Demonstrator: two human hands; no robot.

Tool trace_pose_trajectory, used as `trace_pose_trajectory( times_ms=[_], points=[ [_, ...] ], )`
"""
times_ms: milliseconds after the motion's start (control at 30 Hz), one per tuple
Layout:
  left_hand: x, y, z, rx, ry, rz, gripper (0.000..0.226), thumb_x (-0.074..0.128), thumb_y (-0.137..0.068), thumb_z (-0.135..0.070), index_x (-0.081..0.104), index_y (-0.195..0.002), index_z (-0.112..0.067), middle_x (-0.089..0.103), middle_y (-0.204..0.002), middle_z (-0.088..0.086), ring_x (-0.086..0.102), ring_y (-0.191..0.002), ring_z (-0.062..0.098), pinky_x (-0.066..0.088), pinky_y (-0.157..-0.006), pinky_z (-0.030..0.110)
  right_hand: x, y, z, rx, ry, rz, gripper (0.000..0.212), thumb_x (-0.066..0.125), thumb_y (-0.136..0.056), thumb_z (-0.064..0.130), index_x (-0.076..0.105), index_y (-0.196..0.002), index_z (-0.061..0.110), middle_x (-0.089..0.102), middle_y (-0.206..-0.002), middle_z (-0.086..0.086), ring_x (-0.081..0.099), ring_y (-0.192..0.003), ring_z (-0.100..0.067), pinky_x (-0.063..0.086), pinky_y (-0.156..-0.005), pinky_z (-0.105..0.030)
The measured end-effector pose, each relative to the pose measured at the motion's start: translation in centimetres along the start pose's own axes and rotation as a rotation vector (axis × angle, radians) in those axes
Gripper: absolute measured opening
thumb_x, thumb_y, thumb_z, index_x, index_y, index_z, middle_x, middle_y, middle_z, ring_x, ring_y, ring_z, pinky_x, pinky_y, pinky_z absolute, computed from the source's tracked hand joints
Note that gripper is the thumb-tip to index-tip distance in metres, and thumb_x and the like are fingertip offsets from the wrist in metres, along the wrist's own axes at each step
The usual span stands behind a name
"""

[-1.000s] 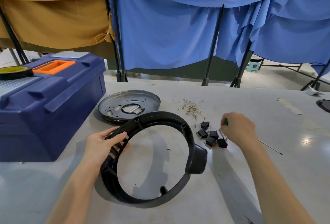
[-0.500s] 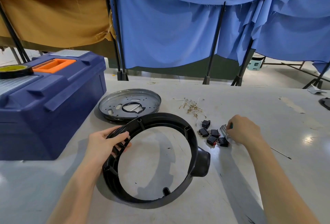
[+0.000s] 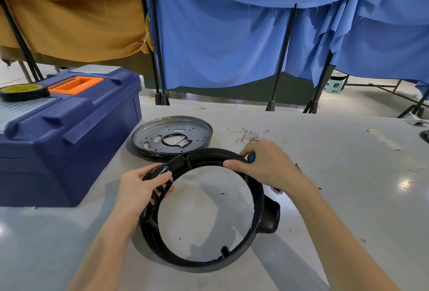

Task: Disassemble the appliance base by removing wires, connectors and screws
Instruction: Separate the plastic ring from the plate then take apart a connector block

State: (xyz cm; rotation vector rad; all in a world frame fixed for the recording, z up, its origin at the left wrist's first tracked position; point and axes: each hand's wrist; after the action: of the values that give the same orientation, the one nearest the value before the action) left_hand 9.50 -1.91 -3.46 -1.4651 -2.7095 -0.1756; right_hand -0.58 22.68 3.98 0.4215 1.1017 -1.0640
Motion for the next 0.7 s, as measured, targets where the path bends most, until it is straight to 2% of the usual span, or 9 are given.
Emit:
trace_pose_trajectory(
  times_ms=[133,233,300,367,467,533,633,667,700],
  points=[
    [0.4,0.2,-0.3,0.013,0.004,-0.016,0.025,0.077,-0.075,-0.002,0.075,-0.094,-0.02,0.075,-0.078,0.012,0.073,-0.069,0.031,0.056,-0.052,0.027,0.7,-0.4,-0.3,0.013,0.125,0.061,0.025,0.063,-0.087,0.045,0.065,-0.077,0.022,0.064,-0.075,0.002,0.059,-0.074,-0.018,0.044,-0.06,-0.028],
    [0.9,0.4,-0.6,0.028,0.009,-0.012,0.03,0.08,-0.073,-0.004,0.073,-0.097,-0.021,0.075,-0.079,0.012,0.074,-0.071,0.031,0.056,-0.052,0.027,0.8,-0.6,-1.0,-0.003,0.088,0.048,0.026,0.059,-0.093,0.028,0.064,-0.072,0.012,0.064,-0.074,-0.003,0.058,-0.074,-0.022,0.049,-0.066,-0.032],
    [0.9,0.5,-0.9,0.011,0.044,0.032,0.031,0.079,-0.075,-0.013,0.072,-0.105,-0.018,0.076,-0.086,0.013,0.074,-0.08,0.031,0.059,-0.067,0.033,0.4,-0.8,-1.5,-0.013,0.067,0.023,0.029,0.06,-0.093,0.025,0.064,-0.07,0.009,0.06,-0.067,-0.002,0.056,-0.07,-0.022,0.047,-0.064,-0.032],
    [0.8,0.5,-1.2,-0.022,0.09,0.103,0.034,0.075,-0.078,-0.028,0.071,-0.111,-0.019,0.075,-0.097,0.012,0.072,-0.093,0.031,0.055,-0.087,0.04,-0.2,-0.9,-2.1,-0.012,0.042,-0.004,0.031,0.061,-0.093,0.023,0.058,-0.063,0.016,0.051,-0.059,0.006,0.051,-0.063,-0.019,0.04,-0.059,-0.028],
    [1.1,1.1,-2.0,0.009,0.054,0.13,0.033,0.064,-0.086,-0.043,0.07,-0.114,-0.028,0.073,-0.109,0.007,0.068,-0.104,0.027,0.05,-0.097,0.04,-1.2,-0.9,-3.0,0.001,-0.033,-0.052,0.04,0.063,-0.091,0.018,0.056,-0.051,0.016,0.048,-0.05,-0.003,0.041,-0.051,-0.013,0.034,-0.049,-0.019],
    [1.7,1.6,-2.4,0.113,0.026,0.114,0.036,0.054,-0.091,-0.046,0.062,-0.125,-0.036,0.067,-0.124,-0.002,0.064,-0.112,0.014,0.047,-0.099,0.032,-1.9,-0.8,-3.5,0.052,-0.088,-0.052,0.035,0.065,-0.089,0.017,0.064,-0.058,0.001,0.05,-0.052,-0.014,0.037,-0.048,-0.013,0.031,-0.045,-0.017],
    [2.5,2.6,-3.6,0.442,-0.22,0.102,0.04,0.034,-0.098,-0.048,0.046,-0.136,-0.044,0.04,-0.148,-0.018,0.035,-0.134,-0.007,0.026,-0.112,0.015,-2.6,-1.0,-4.5,0.16,-0.205,-0.032,0.036,0.068,-0.086,0.014,0.062,-0.053,0.001,0.038,-0.04,0.003,0.032,-0.035,-0.009,0.027,-0.037,-0.014],
    [2.7,3.0,-4.1,0.555,-0.301,0.122,0.042,0.028,-0.098,-0.054,0.047,-0.135,-0.044,0.035,-0.15,-0.02,0.027,-0.137,-0.01,0.022,-0.11,0.008,-2.9,-1.0,-4.9,0.192,-0.228,-0.028,0.035,0.069,-0.085,0.014,0.063,-0.053,0.0,0.038,-0.039,0.003,0.032,-0.033,-0.009,0.028,-0.036,-0.015],
    [2.9,3.2,-4.4,0.64,-0.346,0.159,0.049,0.024,-0.097,-0.06,0.051,-0.132,-0.041,0.034,-0.149,-0.021,0.023,-0.139,-0.008,0.019,-0.111,0.007,-3.1,-1.0,-5.3,0.217,-0.246,-0.024,0.033,0.07,-0.084,0.013,0.063,-0.056,-0.003,0.039,-0.042,0.0,0.032,-0.033,-0.009,0.029,-0.036,-0.017]
  ],
)
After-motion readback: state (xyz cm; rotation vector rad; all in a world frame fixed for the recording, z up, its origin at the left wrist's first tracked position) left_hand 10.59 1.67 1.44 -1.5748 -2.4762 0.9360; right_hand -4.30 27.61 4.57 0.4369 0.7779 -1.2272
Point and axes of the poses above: each hand's wrist, its own y-axis away from the middle knuckle, its own x-axis out of the palm, z = x × y
